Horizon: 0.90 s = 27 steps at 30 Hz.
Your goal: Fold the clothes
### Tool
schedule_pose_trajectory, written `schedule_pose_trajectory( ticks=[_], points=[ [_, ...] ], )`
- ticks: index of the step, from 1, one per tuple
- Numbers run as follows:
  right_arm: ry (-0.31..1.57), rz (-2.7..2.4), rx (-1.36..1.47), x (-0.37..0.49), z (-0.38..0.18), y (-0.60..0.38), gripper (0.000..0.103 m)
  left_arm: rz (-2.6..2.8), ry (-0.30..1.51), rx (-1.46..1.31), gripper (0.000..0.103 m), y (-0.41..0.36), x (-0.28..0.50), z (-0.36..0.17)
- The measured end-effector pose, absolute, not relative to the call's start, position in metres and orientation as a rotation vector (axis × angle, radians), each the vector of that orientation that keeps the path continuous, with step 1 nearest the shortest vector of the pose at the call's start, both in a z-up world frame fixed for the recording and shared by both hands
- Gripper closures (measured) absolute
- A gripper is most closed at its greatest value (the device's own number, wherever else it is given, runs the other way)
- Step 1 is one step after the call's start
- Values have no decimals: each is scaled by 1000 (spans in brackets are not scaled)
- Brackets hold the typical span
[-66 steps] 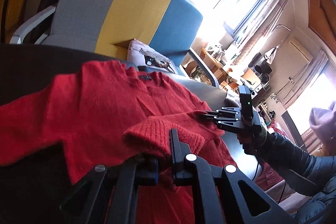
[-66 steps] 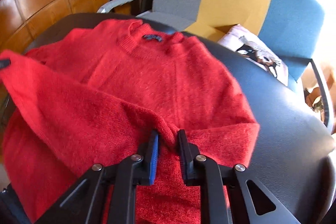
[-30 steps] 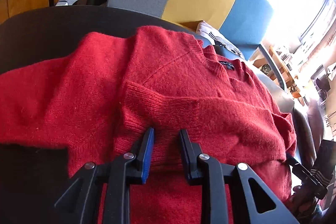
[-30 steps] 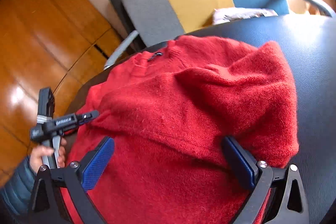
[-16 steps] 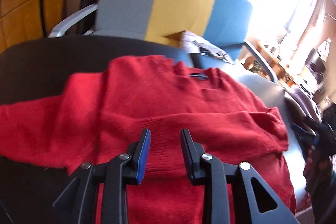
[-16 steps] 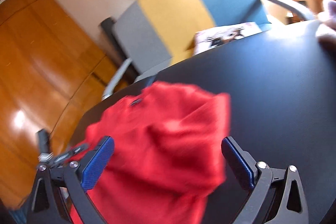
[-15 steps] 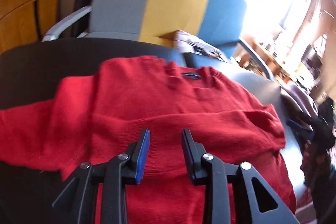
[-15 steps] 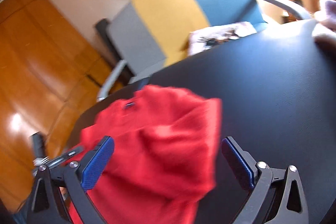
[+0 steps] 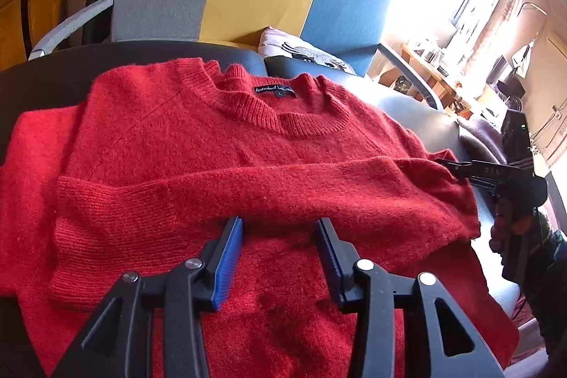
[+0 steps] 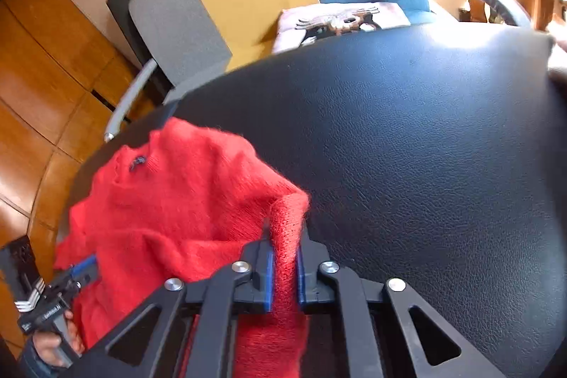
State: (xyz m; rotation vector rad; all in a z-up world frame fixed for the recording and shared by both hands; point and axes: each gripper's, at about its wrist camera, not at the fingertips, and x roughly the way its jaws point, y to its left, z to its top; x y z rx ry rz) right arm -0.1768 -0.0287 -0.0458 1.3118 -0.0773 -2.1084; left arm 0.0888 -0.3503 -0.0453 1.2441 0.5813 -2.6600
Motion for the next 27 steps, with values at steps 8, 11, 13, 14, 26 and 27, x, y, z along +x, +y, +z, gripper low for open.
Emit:
schedule_pose_trajectory(
  ticks=[8, 11, 13, 14, 26, 27],
  points=[
    [90, -2304, 1244, -176, -51, -21, 93, -2665, 446, 1225, 57, -329, 77, -49],
    [88, -2316, 1230, -172, -49, -21, 86, -2662, 531, 1232, 58, -339, 81, -43],
    [72, -2318, 1246, -171, -43, -18, 76, -2650, 504, 1205, 58, -341, 90, -33],
    [71, -2326, 1223, -167, -35, -17, 76, -2653, 469, 1187, 58, -341, 95, -27],
    [60, -2106, 1159, -82, -13, -90, 60, -2545, 470, 1167, 57, -365, 146, -44],
    [78, -2123, 1149, -73, -22, -89, 59, -2551, 482, 1158, 57, -365, 149, -46]
  ],
)
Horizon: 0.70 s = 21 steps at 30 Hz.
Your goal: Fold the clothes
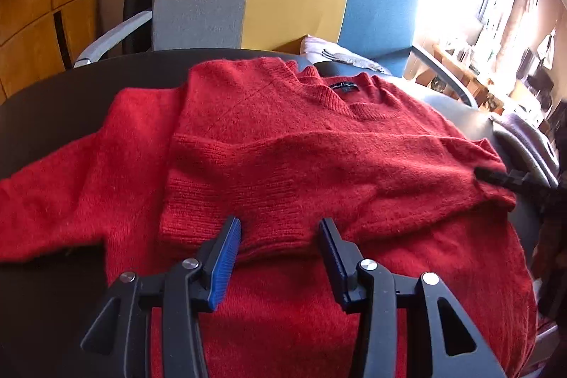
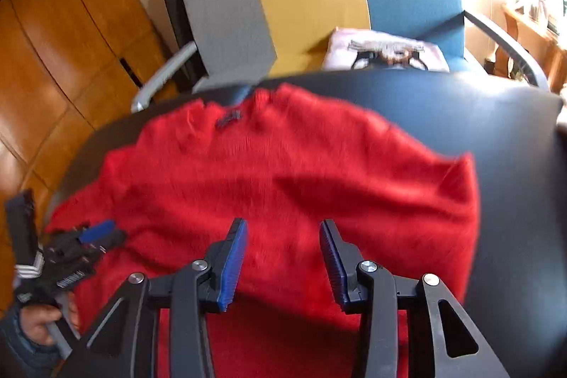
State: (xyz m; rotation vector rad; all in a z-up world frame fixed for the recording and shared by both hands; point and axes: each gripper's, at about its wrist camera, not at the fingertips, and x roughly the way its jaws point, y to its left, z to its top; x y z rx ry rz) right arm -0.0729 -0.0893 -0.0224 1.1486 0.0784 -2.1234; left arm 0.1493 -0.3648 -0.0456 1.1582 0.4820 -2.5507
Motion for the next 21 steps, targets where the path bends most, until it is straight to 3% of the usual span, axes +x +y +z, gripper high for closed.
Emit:
schedule_pose_trajectory(
  ticks=[4, 11, 16, 21],
  points=[
    [200, -2168, 1046, -38, -46, -82, 59, -2566, 523, 1125, 57, -364, 160, -51],
    [215, -2135, 1048, -53, -51, -71, 59, -2550, 563, 1112, 54, -371, 145, -50],
    [249, -2151, 1027, -47, -49, -72, 57, -2527, 851, 1002, 54, -395, 181, -45],
    [249, -2154, 1024, -45, -49, -71, 57, -2373, 955, 848, 54, -447, 263, -37]
  ],
)
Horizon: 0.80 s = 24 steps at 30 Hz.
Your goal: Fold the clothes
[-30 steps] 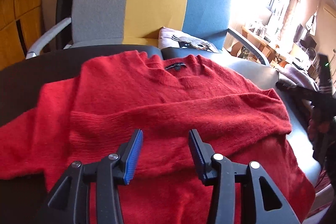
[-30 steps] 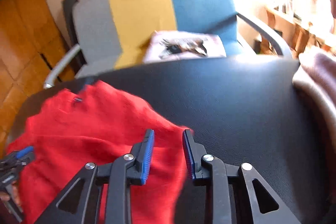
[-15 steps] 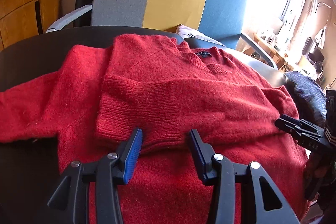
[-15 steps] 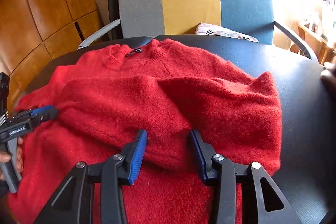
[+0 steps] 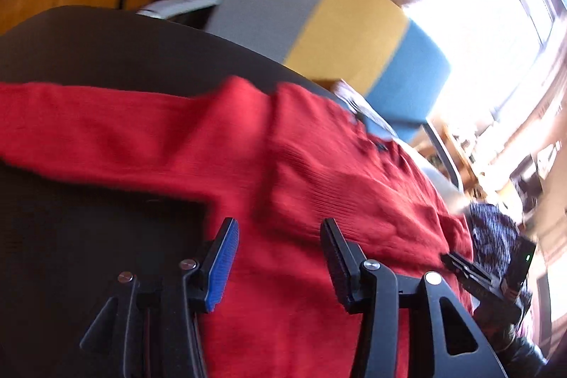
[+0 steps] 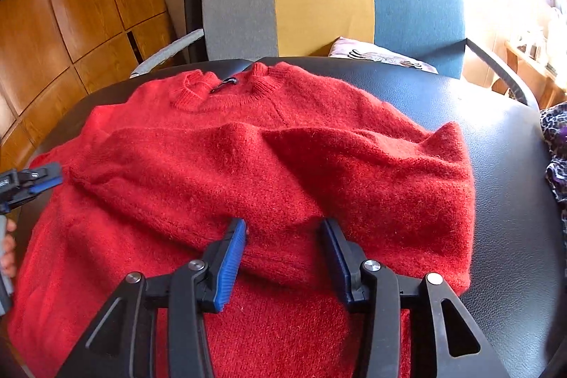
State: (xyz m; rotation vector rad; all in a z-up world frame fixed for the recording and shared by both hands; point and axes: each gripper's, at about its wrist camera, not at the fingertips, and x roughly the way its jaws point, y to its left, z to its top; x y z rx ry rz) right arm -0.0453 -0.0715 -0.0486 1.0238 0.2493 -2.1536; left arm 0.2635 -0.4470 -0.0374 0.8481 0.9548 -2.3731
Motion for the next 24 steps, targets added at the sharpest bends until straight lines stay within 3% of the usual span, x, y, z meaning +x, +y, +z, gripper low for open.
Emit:
schedule_pose_trajectory(
  ticks=[11, 15, 18, 24],
  points=[
    [260, -2161, 1019, -42, -48, -73, 54, -1873, 1212, 562, 46, -629, 436, -41],
    [253, -2158, 1021, -43, -48, -73, 53, -1819, 1308, 547, 45, -658, 436, -50],
    [248, -2155, 1022, -44, -48, -72, 52, -1774, 1314, 557, 38, -675, 425, -58],
    [232, -2143, 1023, -44, -48, -72, 48, -1709, 1133, 753, 38, -686, 383, -67]
  ],
)
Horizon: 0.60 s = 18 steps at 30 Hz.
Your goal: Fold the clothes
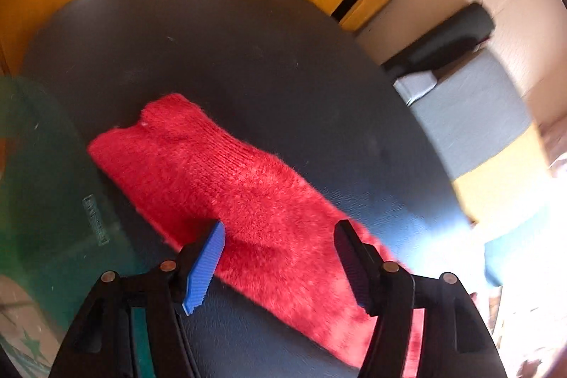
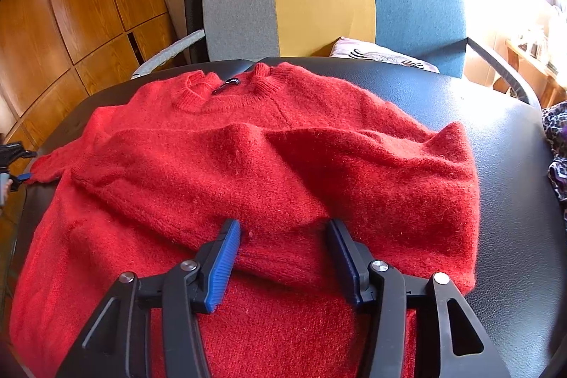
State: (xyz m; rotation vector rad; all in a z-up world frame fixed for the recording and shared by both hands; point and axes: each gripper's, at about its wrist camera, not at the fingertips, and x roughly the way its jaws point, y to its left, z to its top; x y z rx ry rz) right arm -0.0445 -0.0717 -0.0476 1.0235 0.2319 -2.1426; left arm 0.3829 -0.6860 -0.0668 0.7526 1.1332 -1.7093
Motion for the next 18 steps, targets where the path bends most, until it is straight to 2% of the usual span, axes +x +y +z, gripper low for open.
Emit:
schedule_pose_trajectory(
  ticks=[2, 4, 7, 9, 11, 12, 13, 18],
  points=[
    [229, -2134, 1022, -44, -47, -72, 45, -1696, 1052, 818, 37, -686, 372, -69],
    [233, -2125, 1019, -43, -48, -74, 40, -1683, 941, 910, 30, -680, 355, -72],
    [246, -2106, 1015, -41, -48, -78, 30, -1654, 771, 1034, 26, -668, 330, -78],
    [256, -2088, 1012, -40, -49, -81, 22, -1641, 792, 999, 27, -665, 330, -78],
    [281, -2066, 1011, -38, -50, -85, 14, -1658, 780, 979, 43, -662, 330, -75],
    [301, -2060, 1010, -36, -50, -88, 10, -1670, 805, 963, 73, -661, 332, -73],
    [325, -2056, 1009, -35, -51, -91, 7, -1682, 837, 945, 90, -661, 334, -71],
    [384, -2047, 1007, -30, -53, -99, 2, -1748, 980, 787, 91, -653, 334, -50]
  ],
)
